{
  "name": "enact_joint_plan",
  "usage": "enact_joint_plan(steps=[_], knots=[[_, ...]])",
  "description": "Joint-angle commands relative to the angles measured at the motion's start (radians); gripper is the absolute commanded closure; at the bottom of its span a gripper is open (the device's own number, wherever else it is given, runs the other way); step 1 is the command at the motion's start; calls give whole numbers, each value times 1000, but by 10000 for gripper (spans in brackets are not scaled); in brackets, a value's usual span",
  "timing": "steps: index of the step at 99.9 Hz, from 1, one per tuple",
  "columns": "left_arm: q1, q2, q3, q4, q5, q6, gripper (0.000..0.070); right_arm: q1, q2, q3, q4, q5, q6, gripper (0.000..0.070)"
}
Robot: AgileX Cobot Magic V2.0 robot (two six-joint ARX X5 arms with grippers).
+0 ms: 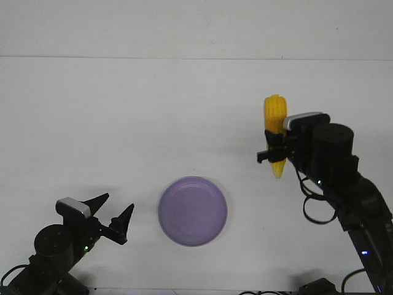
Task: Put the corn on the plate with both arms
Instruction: 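Lift the corn with the right gripper and carry it toward the plate, then lower the corn onto the plate with the right gripper, then open the right gripper and withdraw it from the plate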
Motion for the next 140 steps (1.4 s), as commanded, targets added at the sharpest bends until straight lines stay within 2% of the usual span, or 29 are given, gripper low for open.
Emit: enact_joint_plan(steps=[1, 12, 34, 51, 80, 85, 95, 99, 113, 125, 132, 140], knots=[[-5, 2, 14, 10, -5, 16, 160, 99, 12, -42, 0, -2, 15, 556], [-5, 2, 14, 10, -5, 16, 160, 244, 14, -131, 26, 12, 53, 556], [-5, 2, 14, 10, -5, 16, 160, 485, 119, -324, 236, 47, 149, 556], [-5, 2, 14, 10, -5, 16, 160, 566, 283, -346, 295, 96, 148, 556], [-5, 2, 14, 10, -5, 16, 160, 603, 459, -346, 340, 95, 146, 549], [-5, 2, 14, 10, -5, 16, 160, 607, 465, -346, 342, 95, 146, 499], [-5, 2, 14, 10, -5, 16, 160, 614, 465, -346, 344, 95, 165, 255], [-5, 2, 14, 10, -5, 16, 160, 613, 463, -345, 344, 96, 167, 216], [-5, 2, 14, 10, -5, 16, 160, 612, 425, -336, 327, 97, 164, 213], [-5, 2, 14, 10, -5, 16, 160, 610, 325, -328, 313, 127, 143, 214], [-5, 2, 14, 10, -5, 16, 160, 608, 237, -322, 292, 159, 121, 214], [-5, 2, 14, 13, -5, 16, 160, 605, 118, -317, 263, 230, 83, 214]])
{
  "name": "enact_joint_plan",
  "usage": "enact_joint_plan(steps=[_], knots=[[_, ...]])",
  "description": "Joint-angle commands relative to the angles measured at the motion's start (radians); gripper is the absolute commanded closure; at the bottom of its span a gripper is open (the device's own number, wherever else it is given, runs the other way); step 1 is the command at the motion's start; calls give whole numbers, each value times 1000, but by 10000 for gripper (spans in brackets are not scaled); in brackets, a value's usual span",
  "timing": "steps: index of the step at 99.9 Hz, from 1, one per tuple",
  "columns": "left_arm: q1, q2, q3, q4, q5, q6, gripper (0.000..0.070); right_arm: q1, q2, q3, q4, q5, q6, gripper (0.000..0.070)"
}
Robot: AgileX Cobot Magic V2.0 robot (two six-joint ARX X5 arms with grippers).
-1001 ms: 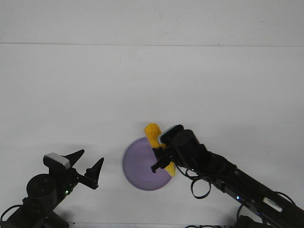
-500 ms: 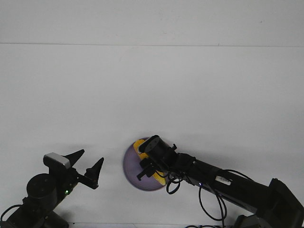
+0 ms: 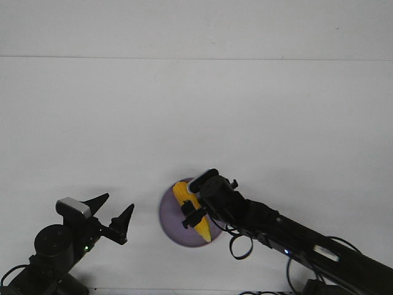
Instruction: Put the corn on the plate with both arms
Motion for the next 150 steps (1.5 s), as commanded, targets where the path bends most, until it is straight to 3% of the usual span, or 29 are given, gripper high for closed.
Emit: enact_joint_plan(steps=[1, 29, 49, 52, 55, 62, 63, 150], knots=[[-5, 2, 14, 13, -5, 16, 160, 7, -91, 23, -16, 62, -50, 214], [-5, 1, 14, 21, -5, 16, 160, 7, -557, -6, -131, 482, -181, 217], [-5, 1, 14, 24, -5, 21, 182, 7, -802, -148, -209, 508, -174, 220], [-5, 1, 14, 24, -5, 21, 242, 7, -830, -171, -209, 508, -171, 244], [-5, 1, 14, 24, -5, 21, 340, 7, -856, -190, -209, 508, -167, 320], [-5, 1, 14, 23, -5, 24, 673, 7, -901, -224, -214, 496, -152, 693], [-5, 1, 14, 23, -5, 25, 700, 7, -906, -227, -216, 493, -150, 700], [-5, -6, 15, 20, -1, 10, 688, 8, -926, -236, -217, 482, -148, 684]])
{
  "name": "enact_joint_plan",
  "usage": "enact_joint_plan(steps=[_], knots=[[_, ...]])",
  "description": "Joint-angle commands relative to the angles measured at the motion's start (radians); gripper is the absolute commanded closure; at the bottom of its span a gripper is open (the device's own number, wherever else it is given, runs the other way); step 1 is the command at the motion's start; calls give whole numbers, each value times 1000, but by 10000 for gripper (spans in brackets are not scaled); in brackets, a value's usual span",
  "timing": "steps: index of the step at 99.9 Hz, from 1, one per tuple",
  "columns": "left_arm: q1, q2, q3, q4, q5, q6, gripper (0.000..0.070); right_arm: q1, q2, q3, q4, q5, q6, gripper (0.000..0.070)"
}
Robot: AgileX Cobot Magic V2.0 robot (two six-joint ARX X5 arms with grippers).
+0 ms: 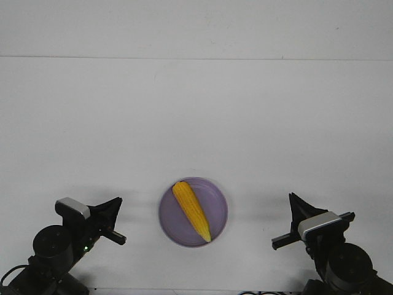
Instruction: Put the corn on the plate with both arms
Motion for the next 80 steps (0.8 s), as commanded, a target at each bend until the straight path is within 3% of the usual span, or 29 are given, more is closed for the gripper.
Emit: enact_joint_plan(steps=[1, 14, 21, 30, 49, 80], knots=[[-5, 0, 14, 7, -2, 6, 688, 11, 5, 8, 10, 0, 7, 684], [45, -22, -3, 49, -82, 206, 688, 11, 5, 8, 10, 0, 7, 684], [122, -61, -63, 146, -64, 307, 688, 11, 5, 8, 10, 1, 7, 684], [257, -147, -187, 282, -52, 376, 688, 11, 5, 8, 10, 1, 7, 684], [476, -326, -437, 430, -49, 377, 688, 11, 5, 8, 10, 1, 7, 684], [502, -368, -539, 418, -44, 375, 688, 11, 5, 9, 10, 0, 7, 684]])
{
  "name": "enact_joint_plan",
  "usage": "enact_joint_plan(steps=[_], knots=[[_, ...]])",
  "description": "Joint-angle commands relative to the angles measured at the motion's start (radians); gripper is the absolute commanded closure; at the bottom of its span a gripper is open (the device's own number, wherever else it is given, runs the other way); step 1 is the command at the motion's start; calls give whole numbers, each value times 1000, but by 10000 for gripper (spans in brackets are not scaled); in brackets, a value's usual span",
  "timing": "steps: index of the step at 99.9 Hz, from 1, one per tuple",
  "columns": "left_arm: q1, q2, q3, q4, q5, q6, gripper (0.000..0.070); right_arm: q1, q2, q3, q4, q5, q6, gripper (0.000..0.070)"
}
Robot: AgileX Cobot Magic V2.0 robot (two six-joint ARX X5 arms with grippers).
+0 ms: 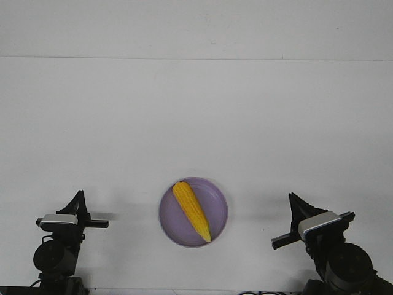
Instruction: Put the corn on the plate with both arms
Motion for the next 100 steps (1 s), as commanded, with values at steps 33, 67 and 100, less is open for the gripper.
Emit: enact_joint_plan(steps=[33, 67, 100], knots=[[2, -1, -21, 8, 4, 6, 687, 11, 5, 9, 10, 1, 7, 684], [2, -1, -21, 8, 4, 6, 687, 11, 5, 9, 10, 0, 7, 684], [1, -1, -21, 8, 4, 6, 688, -280, -42, -72, 103, -174, -122, 684]])
